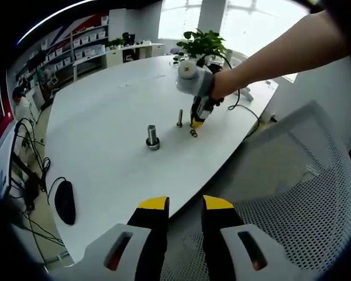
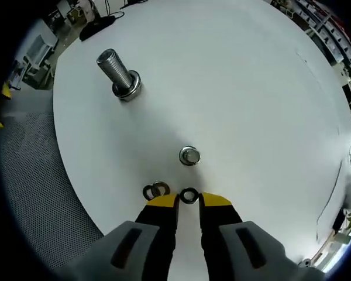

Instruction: Place the washer onto the threaded stud by aligning its center hole with the stud, sliding it down to the base, and recovering from edge contact or off-axis alignment until the washer reaches the visible bottom stop.

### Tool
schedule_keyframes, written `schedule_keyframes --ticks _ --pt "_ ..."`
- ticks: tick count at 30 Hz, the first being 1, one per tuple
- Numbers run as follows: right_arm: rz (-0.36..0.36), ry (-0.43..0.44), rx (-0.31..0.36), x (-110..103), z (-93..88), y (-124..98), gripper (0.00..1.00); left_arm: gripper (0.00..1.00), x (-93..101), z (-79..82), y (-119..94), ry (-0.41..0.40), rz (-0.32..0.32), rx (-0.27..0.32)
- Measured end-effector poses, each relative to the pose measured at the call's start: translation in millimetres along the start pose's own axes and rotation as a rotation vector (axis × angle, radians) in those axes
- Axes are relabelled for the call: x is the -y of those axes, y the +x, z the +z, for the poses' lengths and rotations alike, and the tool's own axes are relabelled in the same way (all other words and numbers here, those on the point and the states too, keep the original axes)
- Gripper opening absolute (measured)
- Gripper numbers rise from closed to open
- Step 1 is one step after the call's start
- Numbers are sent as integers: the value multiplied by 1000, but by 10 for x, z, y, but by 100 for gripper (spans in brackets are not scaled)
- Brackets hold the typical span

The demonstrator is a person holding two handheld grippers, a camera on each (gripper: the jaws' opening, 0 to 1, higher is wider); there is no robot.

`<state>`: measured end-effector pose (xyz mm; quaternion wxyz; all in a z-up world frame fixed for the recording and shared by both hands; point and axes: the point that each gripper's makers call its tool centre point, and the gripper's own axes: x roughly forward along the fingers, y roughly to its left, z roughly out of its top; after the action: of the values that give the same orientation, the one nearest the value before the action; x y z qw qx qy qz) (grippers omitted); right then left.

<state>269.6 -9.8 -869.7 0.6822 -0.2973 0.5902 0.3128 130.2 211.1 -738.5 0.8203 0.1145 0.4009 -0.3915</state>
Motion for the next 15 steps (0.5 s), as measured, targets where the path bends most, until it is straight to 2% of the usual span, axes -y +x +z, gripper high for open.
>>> schedule_keyframes --ticks 5,7,11,15 --pt "6 13 1 11 2 10 16 19 7 -8 0 2 -1 -5" --pt "-21 -22 -24 2 6 11 16 19 6 -15 2 3 0 -9" --pt "-77 -66 -32 -27 34 34 15 19 -19 11 -9 -1 13 6" --pt "-58 -5 -14 2 18 15 15 19 -17 -1 -5 3 12 -2"
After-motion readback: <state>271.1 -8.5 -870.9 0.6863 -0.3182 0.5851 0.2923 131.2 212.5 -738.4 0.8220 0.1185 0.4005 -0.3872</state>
